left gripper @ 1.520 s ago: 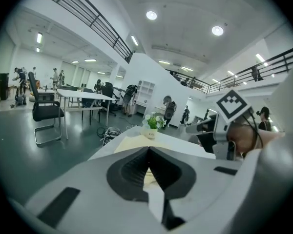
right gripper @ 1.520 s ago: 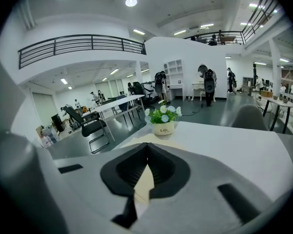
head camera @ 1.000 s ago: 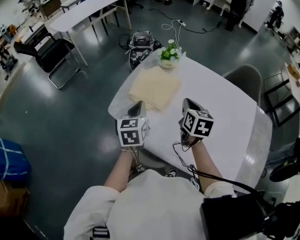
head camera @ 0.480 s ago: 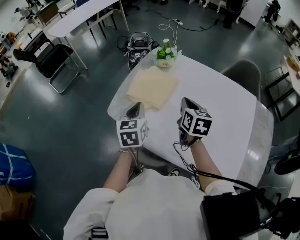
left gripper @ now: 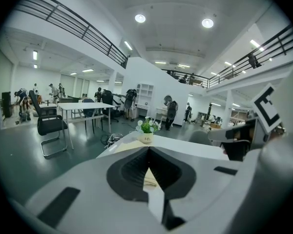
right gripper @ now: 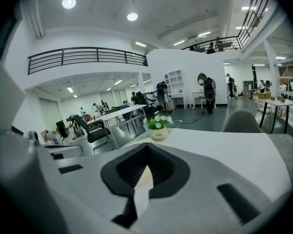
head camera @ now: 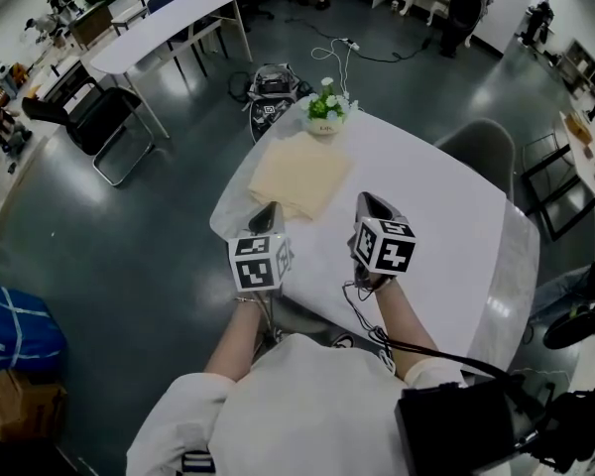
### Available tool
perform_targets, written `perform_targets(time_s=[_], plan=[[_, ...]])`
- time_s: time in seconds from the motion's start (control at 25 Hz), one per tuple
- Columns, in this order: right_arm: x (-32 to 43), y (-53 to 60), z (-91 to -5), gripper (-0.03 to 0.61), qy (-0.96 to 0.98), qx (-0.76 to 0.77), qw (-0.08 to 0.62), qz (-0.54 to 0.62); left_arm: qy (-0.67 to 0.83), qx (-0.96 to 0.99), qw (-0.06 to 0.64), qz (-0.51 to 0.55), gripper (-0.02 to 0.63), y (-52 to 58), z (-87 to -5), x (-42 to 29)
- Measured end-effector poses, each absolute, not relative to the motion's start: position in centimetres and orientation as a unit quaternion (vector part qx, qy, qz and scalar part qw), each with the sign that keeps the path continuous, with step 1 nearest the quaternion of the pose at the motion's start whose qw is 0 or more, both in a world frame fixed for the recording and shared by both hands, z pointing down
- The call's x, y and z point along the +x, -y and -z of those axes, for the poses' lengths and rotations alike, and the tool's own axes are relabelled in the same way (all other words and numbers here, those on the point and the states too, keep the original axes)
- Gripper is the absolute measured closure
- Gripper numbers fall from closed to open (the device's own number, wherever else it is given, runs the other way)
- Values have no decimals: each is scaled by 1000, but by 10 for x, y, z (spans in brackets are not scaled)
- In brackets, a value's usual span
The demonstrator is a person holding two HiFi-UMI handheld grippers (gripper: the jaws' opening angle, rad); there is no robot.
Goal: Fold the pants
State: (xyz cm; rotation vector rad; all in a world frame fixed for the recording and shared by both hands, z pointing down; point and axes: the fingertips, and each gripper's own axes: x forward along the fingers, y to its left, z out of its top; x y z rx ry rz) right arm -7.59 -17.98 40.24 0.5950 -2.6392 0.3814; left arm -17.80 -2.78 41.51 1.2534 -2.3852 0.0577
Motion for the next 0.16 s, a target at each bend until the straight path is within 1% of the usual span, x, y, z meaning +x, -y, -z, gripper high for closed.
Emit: perform_targets(time_s=[0.16], plan=[[-76, 179, -403, 586, 945, 214, 206, -137, 862, 454, 222, -20, 609, 27, -414, -178]])
